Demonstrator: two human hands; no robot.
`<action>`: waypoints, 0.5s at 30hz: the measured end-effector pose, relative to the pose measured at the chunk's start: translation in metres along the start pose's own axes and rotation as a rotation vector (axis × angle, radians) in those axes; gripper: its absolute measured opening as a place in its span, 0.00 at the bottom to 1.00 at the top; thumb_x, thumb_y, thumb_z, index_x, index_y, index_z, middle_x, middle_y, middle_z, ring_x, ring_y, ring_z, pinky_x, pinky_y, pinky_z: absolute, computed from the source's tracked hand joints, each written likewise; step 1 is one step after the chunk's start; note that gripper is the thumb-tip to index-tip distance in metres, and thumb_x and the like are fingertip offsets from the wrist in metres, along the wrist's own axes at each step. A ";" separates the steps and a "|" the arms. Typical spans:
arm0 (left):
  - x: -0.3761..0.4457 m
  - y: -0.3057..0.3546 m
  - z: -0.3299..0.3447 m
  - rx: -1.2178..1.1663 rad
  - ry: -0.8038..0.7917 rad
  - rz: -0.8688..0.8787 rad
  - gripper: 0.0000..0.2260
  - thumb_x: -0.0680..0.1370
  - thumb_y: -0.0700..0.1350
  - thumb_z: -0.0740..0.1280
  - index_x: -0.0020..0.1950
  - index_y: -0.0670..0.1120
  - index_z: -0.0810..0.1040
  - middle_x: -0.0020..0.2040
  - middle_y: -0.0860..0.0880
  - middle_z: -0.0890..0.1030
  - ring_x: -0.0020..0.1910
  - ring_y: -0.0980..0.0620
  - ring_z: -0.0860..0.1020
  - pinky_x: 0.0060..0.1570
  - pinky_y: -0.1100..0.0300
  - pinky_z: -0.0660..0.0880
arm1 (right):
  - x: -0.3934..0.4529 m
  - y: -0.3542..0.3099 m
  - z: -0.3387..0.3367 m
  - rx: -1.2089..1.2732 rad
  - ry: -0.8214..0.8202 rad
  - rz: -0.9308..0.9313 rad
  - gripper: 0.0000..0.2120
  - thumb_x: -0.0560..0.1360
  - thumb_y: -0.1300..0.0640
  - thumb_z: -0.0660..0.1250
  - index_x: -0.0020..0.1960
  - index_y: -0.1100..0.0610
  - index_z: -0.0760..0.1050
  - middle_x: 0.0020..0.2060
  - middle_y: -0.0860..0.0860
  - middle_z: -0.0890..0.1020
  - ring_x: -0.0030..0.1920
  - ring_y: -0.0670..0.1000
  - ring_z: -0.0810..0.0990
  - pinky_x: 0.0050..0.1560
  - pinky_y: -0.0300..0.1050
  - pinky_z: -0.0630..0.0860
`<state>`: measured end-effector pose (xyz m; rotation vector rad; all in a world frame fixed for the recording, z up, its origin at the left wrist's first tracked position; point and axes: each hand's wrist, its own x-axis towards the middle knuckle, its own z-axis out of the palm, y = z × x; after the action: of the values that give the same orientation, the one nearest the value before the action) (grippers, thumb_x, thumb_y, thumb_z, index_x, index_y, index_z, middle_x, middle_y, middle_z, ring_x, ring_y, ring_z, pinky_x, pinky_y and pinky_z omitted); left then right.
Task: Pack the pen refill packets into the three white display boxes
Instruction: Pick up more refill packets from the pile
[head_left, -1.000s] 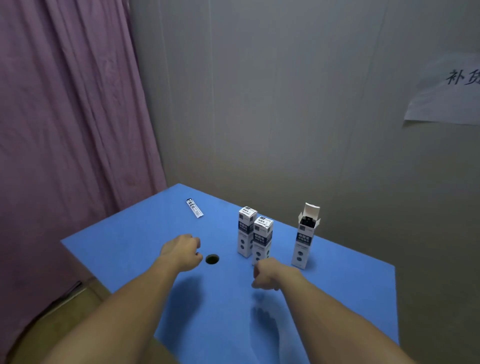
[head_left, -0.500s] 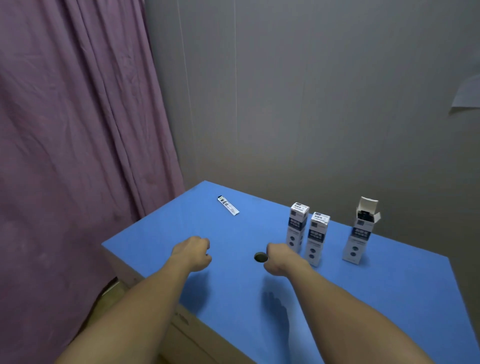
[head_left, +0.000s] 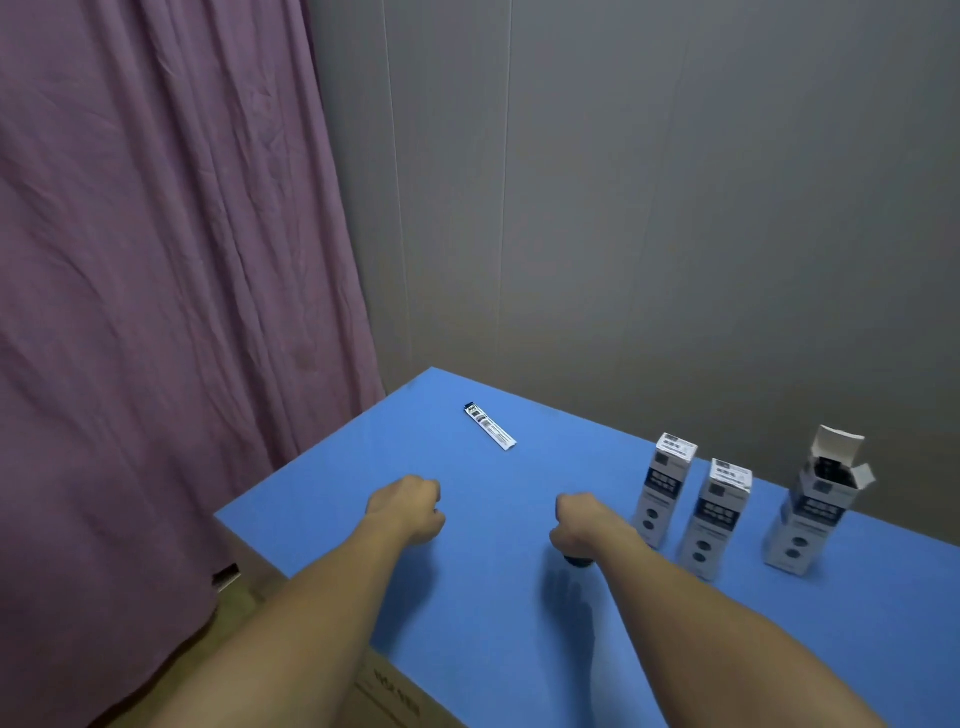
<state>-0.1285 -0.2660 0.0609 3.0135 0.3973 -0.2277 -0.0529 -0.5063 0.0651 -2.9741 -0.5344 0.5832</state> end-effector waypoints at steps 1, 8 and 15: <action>0.010 -0.003 -0.001 0.011 -0.005 0.002 0.17 0.79 0.48 0.60 0.68 0.50 0.74 0.67 0.49 0.74 0.64 0.47 0.75 0.59 0.54 0.74 | 0.011 -0.003 -0.001 0.006 0.003 0.003 0.14 0.78 0.59 0.57 0.62 0.58 0.72 0.59 0.54 0.75 0.57 0.55 0.78 0.52 0.46 0.76; 0.088 -0.023 -0.008 0.085 -0.109 -0.005 0.14 0.78 0.48 0.60 0.61 0.48 0.77 0.63 0.48 0.77 0.59 0.46 0.78 0.55 0.53 0.76 | 0.086 -0.021 -0.019 0.041 0.005 0.022 0.16 0.78 0.57 0.57 0.64 0.57 0.71 0.62 0.53 0.74 0.59 0.55 0.77 0.57 0.47 0.76; 0.158 -0.021 -0.015 0.088 -0.079 -0.025 0.14 0.79 0.48 0.59 0.62 0.47 0.76 0.62 0.47 0.77 0.60 0.44 0.78 0.55 0.54 0.74 | 0.150 -0.019 -0.034 0.050 -0.018 0.066 0.14 0.76 0.57 0.59 0.61 0.57 0.73 0.56 0.53 0.75 0.56 0.54 0.78 0.50 0.45 0.75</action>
<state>0.0189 -0.2046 0.0487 3.0741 0.4284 -0.3746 0.0839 -0.4366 0.0461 -2.9518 -0.4174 0.6194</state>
